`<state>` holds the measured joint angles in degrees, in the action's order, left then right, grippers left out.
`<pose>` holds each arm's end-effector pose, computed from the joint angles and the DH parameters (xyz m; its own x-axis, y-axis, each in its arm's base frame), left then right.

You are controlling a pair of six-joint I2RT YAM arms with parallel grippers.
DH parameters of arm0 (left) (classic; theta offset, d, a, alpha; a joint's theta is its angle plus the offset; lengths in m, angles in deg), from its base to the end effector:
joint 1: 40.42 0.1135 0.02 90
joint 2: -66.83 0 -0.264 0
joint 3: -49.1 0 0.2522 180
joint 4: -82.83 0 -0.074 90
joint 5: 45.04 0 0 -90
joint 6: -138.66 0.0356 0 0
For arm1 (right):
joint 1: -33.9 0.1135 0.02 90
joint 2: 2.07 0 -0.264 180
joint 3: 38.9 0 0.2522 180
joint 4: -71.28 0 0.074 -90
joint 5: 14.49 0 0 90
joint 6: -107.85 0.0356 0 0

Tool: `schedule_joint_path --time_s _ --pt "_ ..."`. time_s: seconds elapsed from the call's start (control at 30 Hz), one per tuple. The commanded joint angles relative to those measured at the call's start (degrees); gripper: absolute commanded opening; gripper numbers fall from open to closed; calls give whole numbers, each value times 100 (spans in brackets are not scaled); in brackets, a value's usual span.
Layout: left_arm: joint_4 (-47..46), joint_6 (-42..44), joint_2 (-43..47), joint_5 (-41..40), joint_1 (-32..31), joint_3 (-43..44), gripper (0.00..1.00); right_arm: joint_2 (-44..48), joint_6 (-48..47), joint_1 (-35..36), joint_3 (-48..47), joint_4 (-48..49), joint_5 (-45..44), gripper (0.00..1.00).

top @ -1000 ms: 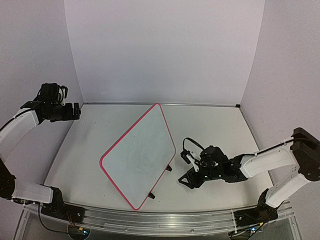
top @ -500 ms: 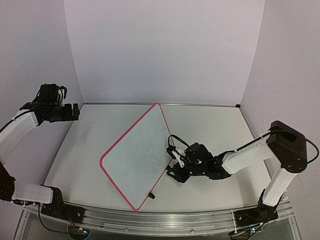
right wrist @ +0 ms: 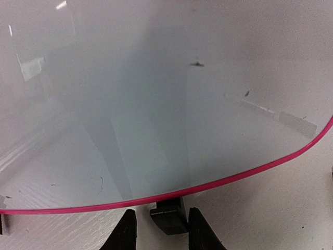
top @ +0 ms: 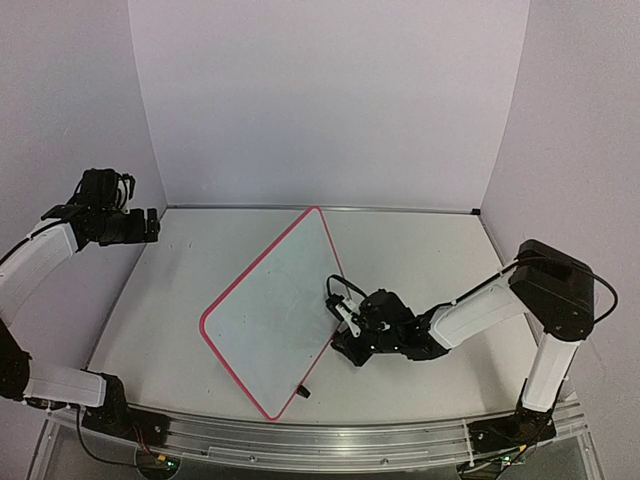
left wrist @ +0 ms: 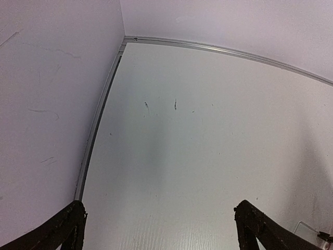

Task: Write a sentence on the whiteboard
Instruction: Pick up the whiteboard stand from the center of the board, then move the whiteboard stand to the center of the board.

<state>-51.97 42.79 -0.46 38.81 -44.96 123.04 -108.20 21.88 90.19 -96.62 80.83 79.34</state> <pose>0.2536 -0.0163 0.3181 -0.6175 -0.0530 -0.7848 -0.0683 0.9976 -0.0136 0.1901 0.2892 0.1098 -0.4077 -0.4848 -0.7738 -0.8323 0.5459 0.0965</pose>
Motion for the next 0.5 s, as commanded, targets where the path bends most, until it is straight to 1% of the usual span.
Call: schedule_joint_path --time_s 0.0,0.1,0.17,0.23,0.27,0.3,0.47 --pt "-60 30 -54 34 26 127 100 -185 -43 52 -197 235 -154 28" --pt "-59 28 -57 36 27 125 100 -268 -27 65 -217 339 -215 23" --pt "-56 33 -57 35 23 127 100 -307 4 75 -215 403 -337 15" --pt "-54 38 -65 35 23 135 100 -336 43 96 -182 471 -564 4" --pt "-58 40 -77 40 24 134 100 -334 68 105 -153 519 -655 2" --pt "-61 42 -88 44 26 134 99 -330 93 114 -125 565 -746 0" --pt "-53 42 -112 41 23 143 100 -269 329 141 -11 664 -1359 0"
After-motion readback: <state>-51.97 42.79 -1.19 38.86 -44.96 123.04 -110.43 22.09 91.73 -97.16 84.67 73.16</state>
